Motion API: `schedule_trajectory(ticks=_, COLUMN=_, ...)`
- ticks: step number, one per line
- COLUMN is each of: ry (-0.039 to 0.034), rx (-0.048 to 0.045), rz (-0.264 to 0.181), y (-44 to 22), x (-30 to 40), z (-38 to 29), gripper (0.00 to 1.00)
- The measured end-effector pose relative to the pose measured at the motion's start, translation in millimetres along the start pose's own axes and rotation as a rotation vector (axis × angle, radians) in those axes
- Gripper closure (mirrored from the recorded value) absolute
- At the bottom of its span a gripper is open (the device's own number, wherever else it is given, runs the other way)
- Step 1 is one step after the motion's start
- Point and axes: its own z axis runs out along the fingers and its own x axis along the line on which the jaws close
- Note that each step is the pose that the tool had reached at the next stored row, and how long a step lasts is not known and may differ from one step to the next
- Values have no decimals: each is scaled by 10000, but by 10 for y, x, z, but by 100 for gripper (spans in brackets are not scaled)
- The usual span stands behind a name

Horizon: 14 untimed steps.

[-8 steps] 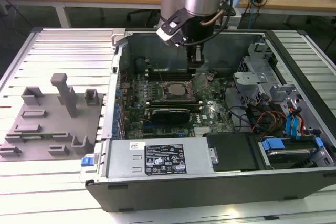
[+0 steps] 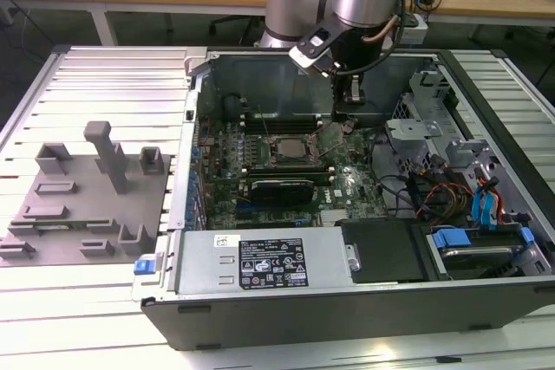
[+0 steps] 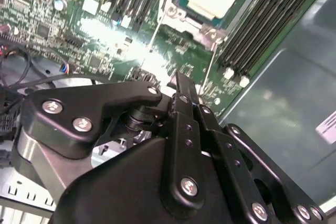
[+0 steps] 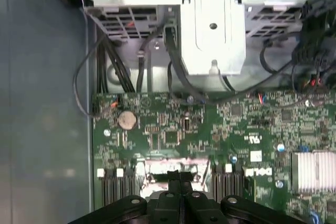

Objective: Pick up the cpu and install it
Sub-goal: 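Close the cpu cover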

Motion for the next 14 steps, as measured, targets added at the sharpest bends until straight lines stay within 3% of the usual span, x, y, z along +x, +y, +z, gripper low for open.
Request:
schedule_trajectory(ticks=8, ry=2, rx=0, rz=2, y=258, x=7, z=14, gripper=89)
schedule_trajectory(ticks=14, ry=-1, rx=10, rz=3, y=301, x=8, z=52, gripper=89)
